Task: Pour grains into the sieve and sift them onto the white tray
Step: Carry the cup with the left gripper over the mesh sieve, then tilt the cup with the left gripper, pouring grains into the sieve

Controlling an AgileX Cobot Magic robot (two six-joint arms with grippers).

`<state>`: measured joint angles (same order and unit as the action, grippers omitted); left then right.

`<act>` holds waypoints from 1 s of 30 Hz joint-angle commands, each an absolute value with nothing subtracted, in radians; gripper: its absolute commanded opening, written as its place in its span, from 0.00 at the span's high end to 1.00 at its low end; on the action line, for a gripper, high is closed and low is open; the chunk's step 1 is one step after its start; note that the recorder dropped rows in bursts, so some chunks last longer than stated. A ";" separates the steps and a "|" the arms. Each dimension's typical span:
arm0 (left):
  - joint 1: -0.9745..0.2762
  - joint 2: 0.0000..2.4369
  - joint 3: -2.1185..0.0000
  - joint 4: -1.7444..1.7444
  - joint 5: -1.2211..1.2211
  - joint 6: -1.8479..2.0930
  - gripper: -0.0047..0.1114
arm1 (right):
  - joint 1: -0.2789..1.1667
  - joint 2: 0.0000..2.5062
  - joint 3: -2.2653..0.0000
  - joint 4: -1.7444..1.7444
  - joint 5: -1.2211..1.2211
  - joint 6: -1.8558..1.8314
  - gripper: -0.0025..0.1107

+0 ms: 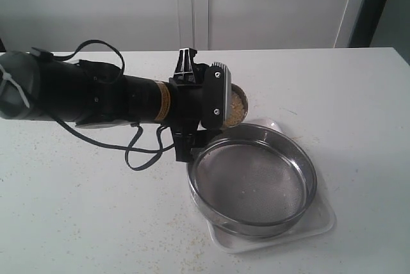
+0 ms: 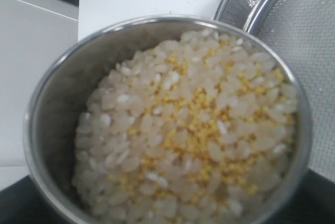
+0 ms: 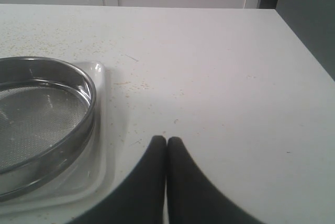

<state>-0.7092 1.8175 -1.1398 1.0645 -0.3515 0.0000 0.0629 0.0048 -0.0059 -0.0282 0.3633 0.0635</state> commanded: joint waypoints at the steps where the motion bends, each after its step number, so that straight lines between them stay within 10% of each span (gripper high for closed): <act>1: -0.712 1.805 -1.163 1.056 -0.369 0.008 0.96 | 0.060 0.000 0.000 -0.030 0.350 0.064 0.98; 30: -0.712 1.863 -1.165 1.056 -0.399 0.148 0.96 | 0.060 0.000 0.000 -0.030 0.350 0.064 0.98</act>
<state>-0.7092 1.8725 -1.1571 1.0631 -0.3740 0.1406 0.0629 0.0048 -0.0059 -0.0282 0.3633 0.0635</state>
